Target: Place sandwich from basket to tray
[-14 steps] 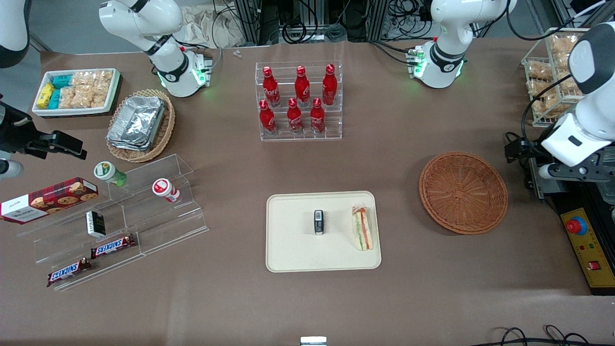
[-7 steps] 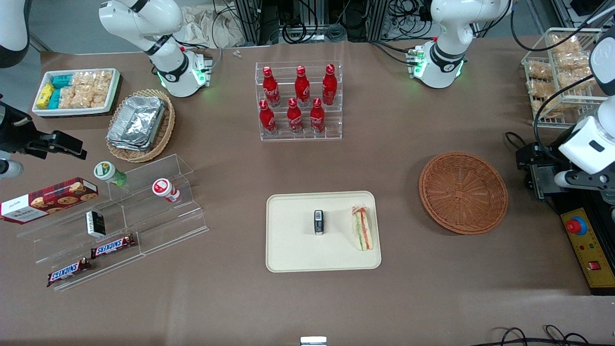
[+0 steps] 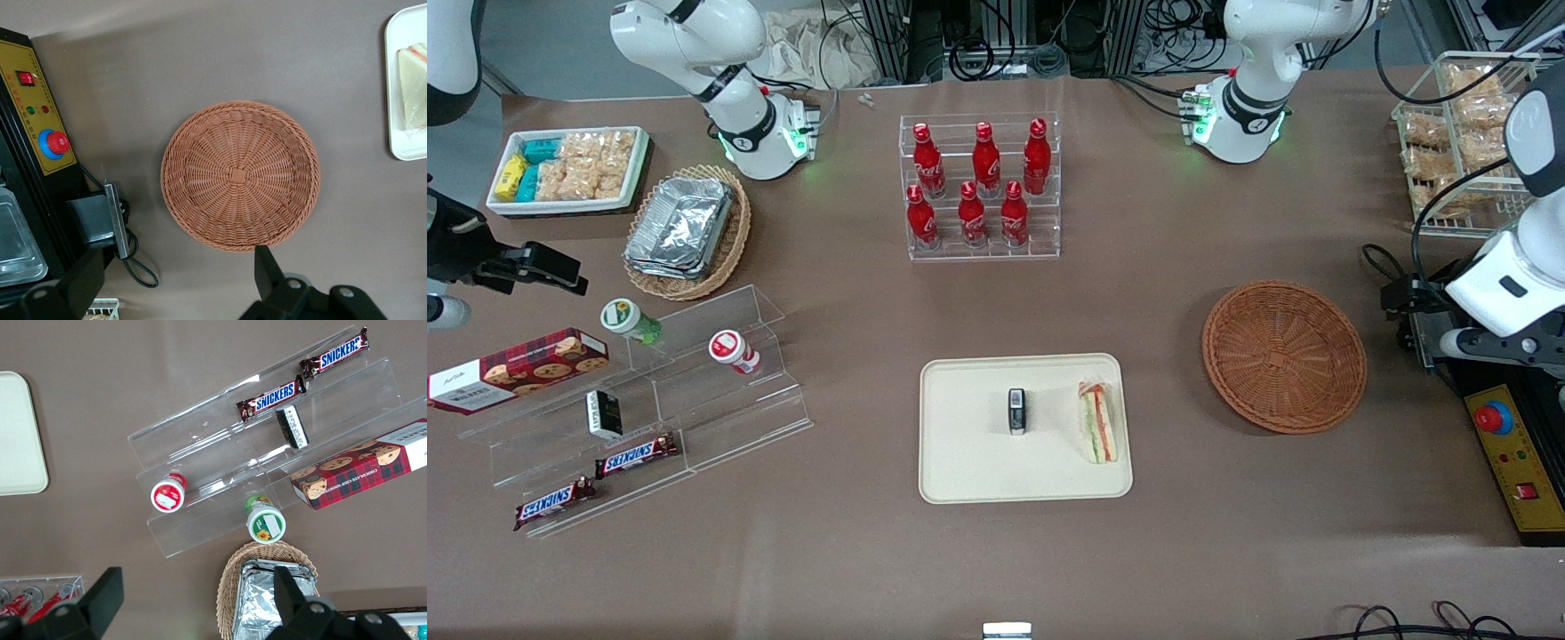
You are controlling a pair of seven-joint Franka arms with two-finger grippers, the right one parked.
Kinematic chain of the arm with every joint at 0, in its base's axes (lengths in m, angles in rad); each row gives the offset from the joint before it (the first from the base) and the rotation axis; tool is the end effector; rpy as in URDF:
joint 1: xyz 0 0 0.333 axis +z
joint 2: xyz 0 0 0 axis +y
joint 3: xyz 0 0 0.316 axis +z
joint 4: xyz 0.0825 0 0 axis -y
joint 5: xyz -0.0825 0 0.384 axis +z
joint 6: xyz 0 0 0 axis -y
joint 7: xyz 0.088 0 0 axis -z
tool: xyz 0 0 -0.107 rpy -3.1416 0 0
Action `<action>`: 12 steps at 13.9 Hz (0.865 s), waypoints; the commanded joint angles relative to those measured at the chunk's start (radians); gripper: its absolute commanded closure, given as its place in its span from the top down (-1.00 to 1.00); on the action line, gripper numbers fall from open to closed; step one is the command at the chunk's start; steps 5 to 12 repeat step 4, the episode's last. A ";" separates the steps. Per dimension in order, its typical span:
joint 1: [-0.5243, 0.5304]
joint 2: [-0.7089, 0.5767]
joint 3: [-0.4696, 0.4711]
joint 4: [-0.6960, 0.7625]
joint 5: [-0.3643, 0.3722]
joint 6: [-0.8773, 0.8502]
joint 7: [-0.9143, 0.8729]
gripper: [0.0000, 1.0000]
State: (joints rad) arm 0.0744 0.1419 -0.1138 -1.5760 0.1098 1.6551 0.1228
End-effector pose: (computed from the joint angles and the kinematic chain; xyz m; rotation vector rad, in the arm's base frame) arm 0.5994 -0.0086 0.5481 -3.0381 0.2653 0.1001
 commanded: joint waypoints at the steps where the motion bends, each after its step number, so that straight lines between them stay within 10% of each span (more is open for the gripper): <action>1: -0.001 0.012 -0.001 0.033 0.010 -0.026 0.014 1.00; 12: 0.002 0.013 -0.001 0.031 -0.031 -0.024 -0.006 1.00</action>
